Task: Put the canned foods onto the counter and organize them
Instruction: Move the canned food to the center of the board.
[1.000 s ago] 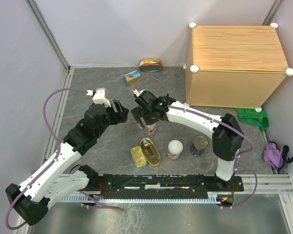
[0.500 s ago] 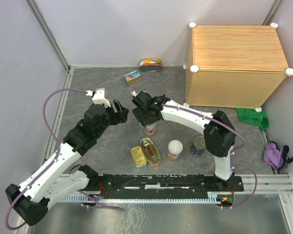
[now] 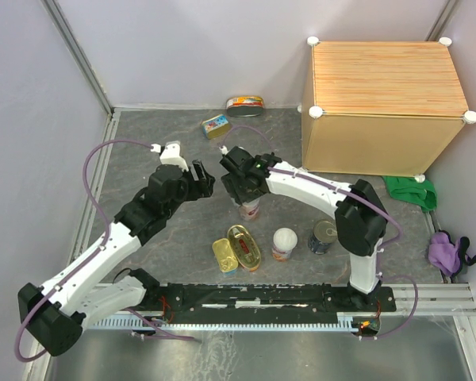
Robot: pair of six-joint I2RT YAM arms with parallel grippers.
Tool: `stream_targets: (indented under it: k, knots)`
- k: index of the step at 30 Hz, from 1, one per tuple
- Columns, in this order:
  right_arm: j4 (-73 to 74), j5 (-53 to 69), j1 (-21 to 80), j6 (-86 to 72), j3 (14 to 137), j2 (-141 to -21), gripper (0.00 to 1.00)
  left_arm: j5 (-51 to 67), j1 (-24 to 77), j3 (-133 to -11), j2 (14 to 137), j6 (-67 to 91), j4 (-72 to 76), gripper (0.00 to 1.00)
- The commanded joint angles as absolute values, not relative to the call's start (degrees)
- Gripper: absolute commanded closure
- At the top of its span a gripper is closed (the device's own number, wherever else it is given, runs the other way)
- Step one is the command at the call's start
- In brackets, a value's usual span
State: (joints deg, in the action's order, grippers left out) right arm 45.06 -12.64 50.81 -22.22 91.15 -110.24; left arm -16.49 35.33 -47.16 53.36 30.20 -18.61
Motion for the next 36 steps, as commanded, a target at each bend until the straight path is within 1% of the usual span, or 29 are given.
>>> stream_targets:
  k: [1,13,19,27,36]
  knots:
    - [46.07,-16.58,47.88,-21.43,88.92,-103.99,0.7,-16.68,35.24,-49.98,55.67,29.0,-12.86,0.2]
    - [44.77,-16.67,38.79,-21.55,75.27,-91.49,0.71,-14.27,35.24,-58.06,68.49,28.5,-7.39,0.2]
    - [43.93,-17.57,34.41,-21.7,68.0,-84.44,0.71,-14.58,35.18,-64.15,76.02,26.37,-6.85,0.2]
    - [45.01,-18.08,29.27,-22.05,61.72,-77.15,0.71,-14.26,33.92,-76.63,88.46,25.18,-8.22,0.2]
    - [46.84,-18.46,23.87,-22.63,54.46,-68.28,0.71,-12.27,31.21,-94.28,103.3,31.09,-10.58,0.19]
